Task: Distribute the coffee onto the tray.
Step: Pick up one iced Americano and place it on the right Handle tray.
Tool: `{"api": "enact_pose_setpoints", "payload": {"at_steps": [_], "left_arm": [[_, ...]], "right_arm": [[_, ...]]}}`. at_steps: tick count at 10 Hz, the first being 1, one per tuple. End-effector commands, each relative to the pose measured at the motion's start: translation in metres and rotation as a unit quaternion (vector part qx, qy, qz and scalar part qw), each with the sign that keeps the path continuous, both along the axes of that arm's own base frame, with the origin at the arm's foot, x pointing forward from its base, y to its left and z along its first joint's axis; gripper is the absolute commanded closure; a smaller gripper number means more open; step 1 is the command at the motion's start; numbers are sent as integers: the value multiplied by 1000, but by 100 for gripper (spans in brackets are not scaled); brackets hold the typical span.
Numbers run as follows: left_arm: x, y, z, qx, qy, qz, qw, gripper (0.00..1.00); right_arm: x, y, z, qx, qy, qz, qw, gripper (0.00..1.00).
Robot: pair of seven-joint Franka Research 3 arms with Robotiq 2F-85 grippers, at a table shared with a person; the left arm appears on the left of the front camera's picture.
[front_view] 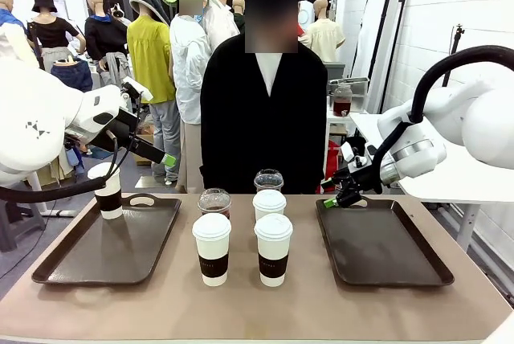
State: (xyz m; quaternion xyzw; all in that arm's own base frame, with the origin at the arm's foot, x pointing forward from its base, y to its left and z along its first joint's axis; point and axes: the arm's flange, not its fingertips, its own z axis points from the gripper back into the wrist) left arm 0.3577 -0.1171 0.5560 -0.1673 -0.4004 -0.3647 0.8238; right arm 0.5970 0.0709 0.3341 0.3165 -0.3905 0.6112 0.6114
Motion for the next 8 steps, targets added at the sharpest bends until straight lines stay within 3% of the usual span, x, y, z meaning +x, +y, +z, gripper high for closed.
{"api": "enact_pose_setpoints", "payload": {"at_steps": [1,3,6,8], "left_arm": [[0,2,0,-2,5,-4,1000,0],[0,2,0,-2,5,-4,1000,0],[0,2,0,-2,5,-4,1000,0],[0,2,0,-2,5,-4,1000,0]], "right_arm": [[22,6,-17,49,-5,17,999,0],[41,11,-34,79,9,52,995,0],[62,18,-55,115,18,50,992,0],[75,26,-62,133,44,60,988,0]]}}
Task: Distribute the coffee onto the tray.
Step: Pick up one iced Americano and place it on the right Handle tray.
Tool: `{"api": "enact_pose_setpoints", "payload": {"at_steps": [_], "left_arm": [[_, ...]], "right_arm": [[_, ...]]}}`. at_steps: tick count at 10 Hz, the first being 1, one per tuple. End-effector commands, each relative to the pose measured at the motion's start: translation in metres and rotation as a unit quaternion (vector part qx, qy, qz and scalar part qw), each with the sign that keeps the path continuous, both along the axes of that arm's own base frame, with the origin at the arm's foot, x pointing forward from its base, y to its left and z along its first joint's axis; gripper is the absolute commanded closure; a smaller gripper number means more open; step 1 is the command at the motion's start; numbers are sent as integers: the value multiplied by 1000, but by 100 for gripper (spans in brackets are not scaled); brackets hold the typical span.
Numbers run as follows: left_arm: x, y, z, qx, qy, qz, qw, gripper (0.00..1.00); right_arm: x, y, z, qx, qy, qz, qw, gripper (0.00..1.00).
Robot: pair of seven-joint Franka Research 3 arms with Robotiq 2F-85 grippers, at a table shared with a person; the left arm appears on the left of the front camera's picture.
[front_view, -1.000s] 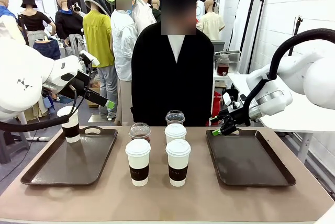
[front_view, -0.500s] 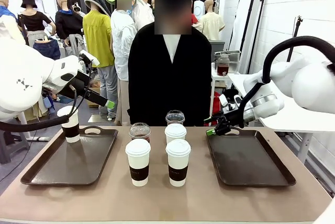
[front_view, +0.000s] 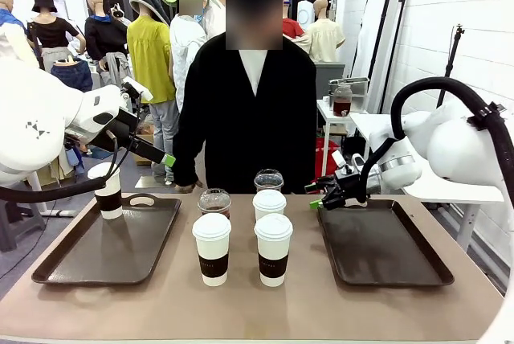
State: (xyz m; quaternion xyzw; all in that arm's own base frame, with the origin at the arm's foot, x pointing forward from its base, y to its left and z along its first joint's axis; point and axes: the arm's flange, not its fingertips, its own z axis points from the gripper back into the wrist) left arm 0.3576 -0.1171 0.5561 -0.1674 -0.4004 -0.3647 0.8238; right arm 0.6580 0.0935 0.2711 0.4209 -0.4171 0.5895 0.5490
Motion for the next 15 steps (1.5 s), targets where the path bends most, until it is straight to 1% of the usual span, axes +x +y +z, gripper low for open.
{"api": "enact_pose_setpoints", "payload": {"at_steps": [1,4,7,8,9,12,13,15], "left_arm": [[0,2,0,-2,5,-4,1000,0],[0,2,0,-2,5,-4,1000,0],[0,2,0,-2,5,-4,1000,0],[0,2,0,-2,5,-4,1000,0],[0,2,0,-2,5,-4,1000,0],[0,2,0,-2,5,-4,1000,0],[0,2,0,-2,5,-4,1000,0],[0,2,0,-2,5,-4,1000,0]], "right_arm": [[18,9,-2,33,35,7,999,0],[21,26,-10,50,67,19,996,0],[22,36,-17,56,78,20,995,0],[19,34,-14,34,73,20,997,0],[12,33,-18,44,69,24,996,0],[13,33,-19,44,70,23,996,0],[16,40,-25,48,70,15,996,0],[20,49,-36,81,69,9,994,0]]}}
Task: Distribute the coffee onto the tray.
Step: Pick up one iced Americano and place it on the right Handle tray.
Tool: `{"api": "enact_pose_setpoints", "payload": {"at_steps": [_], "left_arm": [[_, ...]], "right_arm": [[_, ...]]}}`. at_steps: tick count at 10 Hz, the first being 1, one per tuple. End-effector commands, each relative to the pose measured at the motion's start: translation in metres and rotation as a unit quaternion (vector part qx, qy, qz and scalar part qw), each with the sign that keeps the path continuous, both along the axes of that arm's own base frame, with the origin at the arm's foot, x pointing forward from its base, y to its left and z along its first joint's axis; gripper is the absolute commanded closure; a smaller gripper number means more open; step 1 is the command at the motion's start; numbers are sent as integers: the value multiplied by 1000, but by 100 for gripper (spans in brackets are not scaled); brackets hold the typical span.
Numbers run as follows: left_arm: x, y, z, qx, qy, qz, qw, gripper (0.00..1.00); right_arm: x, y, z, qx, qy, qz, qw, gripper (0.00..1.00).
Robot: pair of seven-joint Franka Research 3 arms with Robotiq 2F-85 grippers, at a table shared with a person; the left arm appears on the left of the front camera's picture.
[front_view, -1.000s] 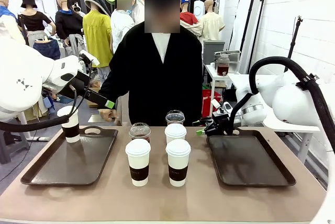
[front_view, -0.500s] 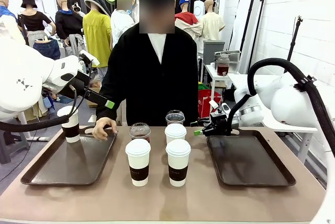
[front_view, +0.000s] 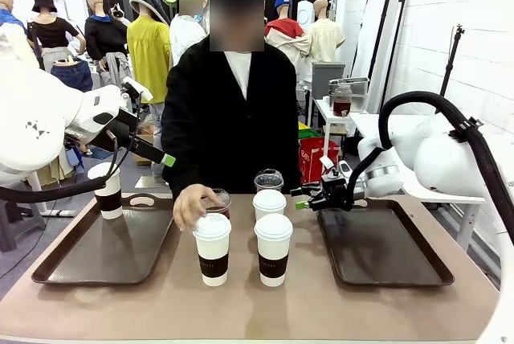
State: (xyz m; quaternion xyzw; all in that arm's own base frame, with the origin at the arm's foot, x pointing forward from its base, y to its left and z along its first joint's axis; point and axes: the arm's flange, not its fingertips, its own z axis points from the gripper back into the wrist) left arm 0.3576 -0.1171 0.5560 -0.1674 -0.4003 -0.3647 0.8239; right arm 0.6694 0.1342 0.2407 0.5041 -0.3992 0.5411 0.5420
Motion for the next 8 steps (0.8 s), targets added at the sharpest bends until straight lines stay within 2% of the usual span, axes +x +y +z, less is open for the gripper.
{"api": "enact_pose_setpoints", "payload": {"at_steps": [1,8], "left_arm": [[0,2,0,-2,5,-4,1000,0],[0,2,0,-2,5,-4,1000,0]], "right_arm": [[9,11,-10,27,-8,-17,999,0],[26,28,-4,42,-24,-8,999,0]]}}
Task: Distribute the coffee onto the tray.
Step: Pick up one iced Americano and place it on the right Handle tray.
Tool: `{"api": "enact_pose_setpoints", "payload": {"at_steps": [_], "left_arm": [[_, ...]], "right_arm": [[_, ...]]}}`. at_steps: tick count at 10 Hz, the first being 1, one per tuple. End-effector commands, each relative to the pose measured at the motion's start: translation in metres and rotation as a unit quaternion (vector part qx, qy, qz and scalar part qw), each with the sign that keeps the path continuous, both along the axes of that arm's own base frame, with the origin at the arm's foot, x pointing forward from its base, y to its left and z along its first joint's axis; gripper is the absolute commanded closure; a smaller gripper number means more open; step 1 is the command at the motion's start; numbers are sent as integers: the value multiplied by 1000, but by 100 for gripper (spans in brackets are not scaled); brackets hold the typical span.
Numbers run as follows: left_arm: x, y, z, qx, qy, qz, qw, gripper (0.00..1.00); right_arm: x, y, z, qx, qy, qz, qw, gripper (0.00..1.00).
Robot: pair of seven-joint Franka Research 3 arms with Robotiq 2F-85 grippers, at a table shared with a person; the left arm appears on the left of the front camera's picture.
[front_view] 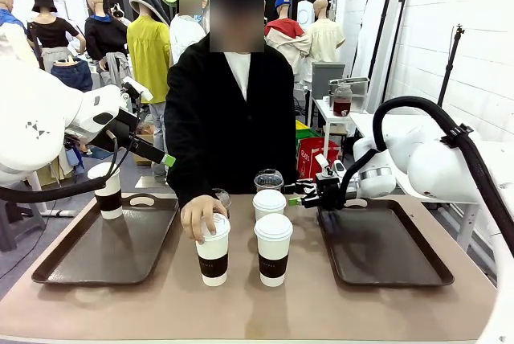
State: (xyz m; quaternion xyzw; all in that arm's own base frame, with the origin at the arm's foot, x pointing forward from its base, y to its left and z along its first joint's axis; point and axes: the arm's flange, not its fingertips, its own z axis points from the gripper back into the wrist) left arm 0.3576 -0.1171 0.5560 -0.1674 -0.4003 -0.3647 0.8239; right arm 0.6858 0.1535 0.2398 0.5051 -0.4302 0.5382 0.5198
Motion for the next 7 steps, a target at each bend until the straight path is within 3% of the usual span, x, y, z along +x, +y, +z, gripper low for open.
{"api": "enact_pose_setpoints", "payload": {"at_steps": [1,7], "left_arm": [[0,2,0,-2,5,-4,1000,0],[0,2,0,-2,5,-4,1000,0]], "right_arm": [[11,13,-3,16,-4,-1,1000,0],[18,31,-5,17,6,23,1000,0]]}}
